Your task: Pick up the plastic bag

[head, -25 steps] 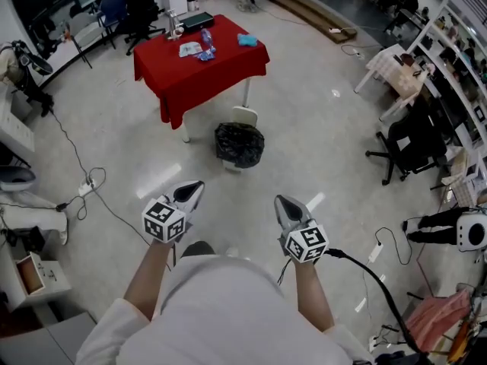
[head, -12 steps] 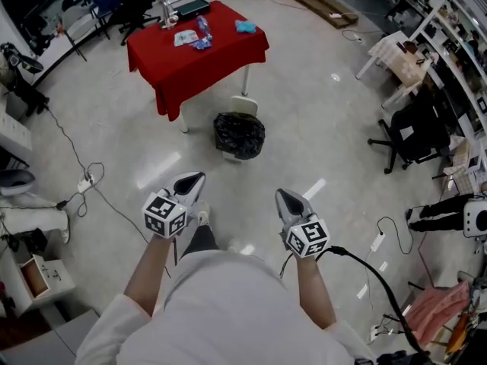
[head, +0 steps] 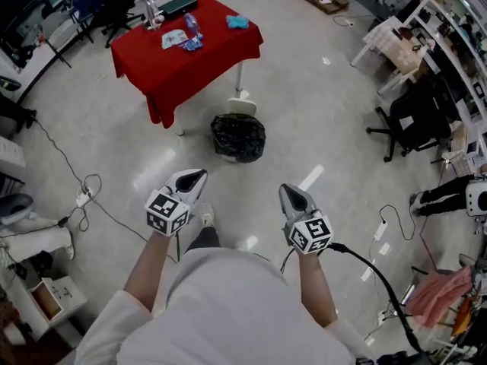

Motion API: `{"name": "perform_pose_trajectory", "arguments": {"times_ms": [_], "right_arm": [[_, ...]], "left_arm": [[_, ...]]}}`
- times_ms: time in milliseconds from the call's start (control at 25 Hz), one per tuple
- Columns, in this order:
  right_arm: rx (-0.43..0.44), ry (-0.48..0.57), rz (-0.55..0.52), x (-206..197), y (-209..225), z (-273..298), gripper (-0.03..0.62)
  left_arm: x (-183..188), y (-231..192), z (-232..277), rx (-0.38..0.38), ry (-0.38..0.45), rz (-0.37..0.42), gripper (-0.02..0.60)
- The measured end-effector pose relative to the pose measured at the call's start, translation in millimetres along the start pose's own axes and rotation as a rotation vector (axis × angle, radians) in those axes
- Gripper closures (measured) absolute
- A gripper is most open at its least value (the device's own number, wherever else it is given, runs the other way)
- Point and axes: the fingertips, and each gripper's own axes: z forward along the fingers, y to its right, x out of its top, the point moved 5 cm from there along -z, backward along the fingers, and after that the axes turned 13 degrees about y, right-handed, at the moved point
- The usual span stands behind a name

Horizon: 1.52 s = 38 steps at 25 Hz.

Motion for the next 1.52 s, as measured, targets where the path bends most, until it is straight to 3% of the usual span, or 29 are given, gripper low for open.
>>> {"name": "perform_pose_trajectory", "arguments": {"times_ms": [440,800,1160,1520], "right_arm": [[-0.087,-0.034,0.006,-5,-4,80,0.592],[-0.163,-0.060,0.025,-15,-11,118,0.592],[-0.154,-0.072,0.025,-11,3,156,0.592],[-0.087,-0.073,0.027,-4,54,203,0.592]], "left_arm": [[2,-98,23,-0.089,-0.049,0.006,0.578],[-4,-149,28,-0.139,-0.081,-0.006,0.578],[-3,-173,49,-0.132,-0.084,-0.030,0.578],[4,-190,94,-0.080,-0.087,-0.038,0.578]]}}
